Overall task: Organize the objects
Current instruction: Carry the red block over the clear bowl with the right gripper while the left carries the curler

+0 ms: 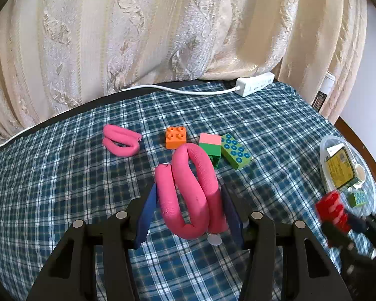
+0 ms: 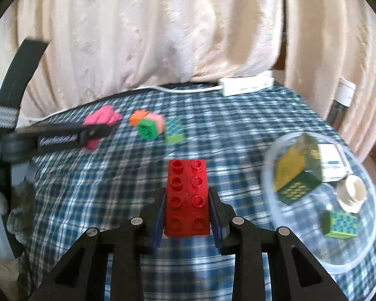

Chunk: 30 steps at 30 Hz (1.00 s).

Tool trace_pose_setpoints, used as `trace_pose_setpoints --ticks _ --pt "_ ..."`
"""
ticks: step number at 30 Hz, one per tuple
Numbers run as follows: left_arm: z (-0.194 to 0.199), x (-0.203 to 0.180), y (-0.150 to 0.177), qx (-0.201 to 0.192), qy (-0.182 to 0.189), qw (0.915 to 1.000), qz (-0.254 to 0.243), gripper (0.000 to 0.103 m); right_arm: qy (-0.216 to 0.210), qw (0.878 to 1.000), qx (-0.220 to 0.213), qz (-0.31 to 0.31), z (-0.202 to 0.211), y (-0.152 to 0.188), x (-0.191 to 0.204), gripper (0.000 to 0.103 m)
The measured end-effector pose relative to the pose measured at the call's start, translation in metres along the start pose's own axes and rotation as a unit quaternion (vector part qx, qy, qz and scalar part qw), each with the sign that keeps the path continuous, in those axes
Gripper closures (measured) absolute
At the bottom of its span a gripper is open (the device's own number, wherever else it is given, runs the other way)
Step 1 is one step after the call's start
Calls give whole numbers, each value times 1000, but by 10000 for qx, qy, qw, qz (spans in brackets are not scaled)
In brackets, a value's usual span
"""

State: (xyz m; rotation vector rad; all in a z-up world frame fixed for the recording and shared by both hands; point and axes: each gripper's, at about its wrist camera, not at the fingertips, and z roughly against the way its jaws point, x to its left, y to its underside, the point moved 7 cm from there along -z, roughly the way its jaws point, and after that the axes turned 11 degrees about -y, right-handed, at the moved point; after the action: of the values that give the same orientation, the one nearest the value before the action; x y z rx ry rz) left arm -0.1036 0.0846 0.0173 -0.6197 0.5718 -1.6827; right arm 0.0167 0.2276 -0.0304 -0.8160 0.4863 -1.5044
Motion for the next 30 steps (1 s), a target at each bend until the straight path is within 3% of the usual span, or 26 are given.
trace_pose_setpoints --ticks 18,30 --pt "9 -24 10 14 88 9997 -236 50 798 9893 -298 -1181 43 12 -121 70" --pt "25 -65 17 27 377 9979 -524 50 1026 9817 -459 -1535 70 32 -164 70"
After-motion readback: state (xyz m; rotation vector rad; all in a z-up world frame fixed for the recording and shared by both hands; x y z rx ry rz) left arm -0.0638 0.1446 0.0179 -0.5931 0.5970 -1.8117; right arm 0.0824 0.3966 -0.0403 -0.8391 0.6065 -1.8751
